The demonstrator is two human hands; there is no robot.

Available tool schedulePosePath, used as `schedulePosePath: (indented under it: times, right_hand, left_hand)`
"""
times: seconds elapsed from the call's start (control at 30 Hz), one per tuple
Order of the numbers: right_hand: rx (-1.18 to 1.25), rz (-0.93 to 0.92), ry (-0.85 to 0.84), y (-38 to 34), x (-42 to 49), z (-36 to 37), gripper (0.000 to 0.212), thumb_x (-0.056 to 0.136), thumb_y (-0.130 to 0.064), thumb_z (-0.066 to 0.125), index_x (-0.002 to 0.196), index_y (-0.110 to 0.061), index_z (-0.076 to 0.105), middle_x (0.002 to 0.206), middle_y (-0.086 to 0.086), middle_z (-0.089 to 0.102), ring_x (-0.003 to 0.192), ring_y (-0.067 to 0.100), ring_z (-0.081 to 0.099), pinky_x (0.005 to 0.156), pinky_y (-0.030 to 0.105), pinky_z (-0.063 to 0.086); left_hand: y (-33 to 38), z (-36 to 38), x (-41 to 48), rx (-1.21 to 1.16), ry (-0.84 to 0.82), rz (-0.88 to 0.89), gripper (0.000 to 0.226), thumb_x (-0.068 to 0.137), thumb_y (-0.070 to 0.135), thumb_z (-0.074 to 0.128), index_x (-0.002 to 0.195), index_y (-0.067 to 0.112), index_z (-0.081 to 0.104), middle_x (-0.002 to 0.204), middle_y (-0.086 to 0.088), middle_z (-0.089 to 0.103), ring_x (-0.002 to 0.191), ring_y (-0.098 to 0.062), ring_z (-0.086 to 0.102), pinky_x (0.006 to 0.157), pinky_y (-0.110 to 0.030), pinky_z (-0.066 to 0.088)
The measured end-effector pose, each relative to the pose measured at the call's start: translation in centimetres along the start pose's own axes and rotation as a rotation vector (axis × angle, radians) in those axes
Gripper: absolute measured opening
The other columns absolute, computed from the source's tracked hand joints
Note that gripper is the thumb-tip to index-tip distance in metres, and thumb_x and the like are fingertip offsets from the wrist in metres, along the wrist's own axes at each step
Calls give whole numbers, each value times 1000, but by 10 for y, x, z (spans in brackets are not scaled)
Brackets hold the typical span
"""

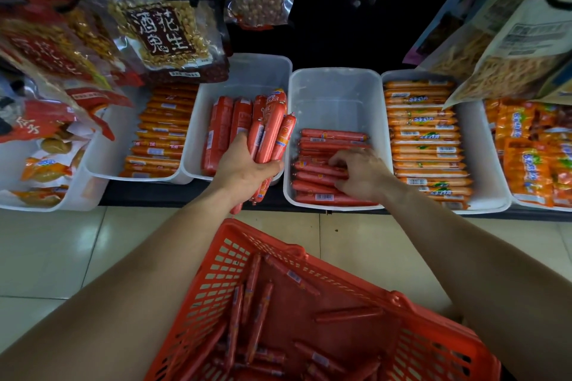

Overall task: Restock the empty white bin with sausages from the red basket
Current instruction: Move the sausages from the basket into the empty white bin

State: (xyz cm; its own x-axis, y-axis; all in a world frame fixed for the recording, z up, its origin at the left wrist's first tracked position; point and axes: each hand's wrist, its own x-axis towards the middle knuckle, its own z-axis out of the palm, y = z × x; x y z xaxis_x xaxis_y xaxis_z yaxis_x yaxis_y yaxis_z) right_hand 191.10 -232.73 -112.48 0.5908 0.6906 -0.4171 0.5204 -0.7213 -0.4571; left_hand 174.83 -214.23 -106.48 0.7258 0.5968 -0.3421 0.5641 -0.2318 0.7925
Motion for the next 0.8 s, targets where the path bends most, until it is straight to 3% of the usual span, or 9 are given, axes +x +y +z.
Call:
schedulePosePath:
  times: [0.07,0.17,0.27,0.33,0.43,0.63,0.73,0.8]
  right_hand:
    - [93,-26,94,1,-9,-3,33,88,-21,64,120,-28,63,128,0,60,119,21,56,105,38,45]
    - [201,4,404,13,-33,-11,26,87,-12,61,112,-20,68,114,1,63,104,21,62,86,30,49]
    - [205,96,560,36,-54,-13,25,85,-11,61,107,-19,68,106,2,61,98,26,60,79,34,49]
    - [210,160,581,51,-58,-10,24,85,-13,62,108,-17,67,106,5,60,97,31,59,80,40,50]
    - [270,212,541,64,-57,-1,23,87,-20,62,109,-19,65,108,6,59,100,32,57,80,38,46]
    - [258,239,559,65,-59,12,20,94,-35,56,111,-25,60,110,-2,60,102,23,54,72,32,33]
    - [215,246,559,65,-59,14,23,93,-38,56,113,-28,58,111,-5,60,102,22,55,71,31,31]
    - [222,253,546,63,-60,13,23,93,-38,55,114,-28,58,111,-5,60,102,22,56,71,31,32]
  left_hand:
    - [12,5,7,30,-21,22,57,78,28,83,125,25,50,100,13,62,84,1,60,68,-17,45]
    - [37,21,29,91,-113,88,65,77,24,85,130,24,47,106,12,61,88,-3,61,67,-11,38]
    - [58,51,55,308,-269,127,64,76,25,85,128,21,46,110,3,59,85,-10,58,64,-19,39]
    - [67,72,71,533,-353,185,62,75,26,85,123,22,46,109,1,59,87,-17,59,66,-27,43]
    - [74,90,90,834,-402,264,52,74,26,83,114,28,50,105,1,63,90,-22,60,77,-36,50]
    - [66,106,109,844,-528,230,53,74,40,83,117,32,54,112,4,64,98,-21,60,85,-39,49]
    - [60,112,109,785,-503,274,56,77,49,79,126,35,56,118,5,56,104,-19,55,92,-42,48]
    - [58,114,108,721,-448,315,45,84,48,73,126,37,61,120,5,55,110,-19,54,97,-46,47]
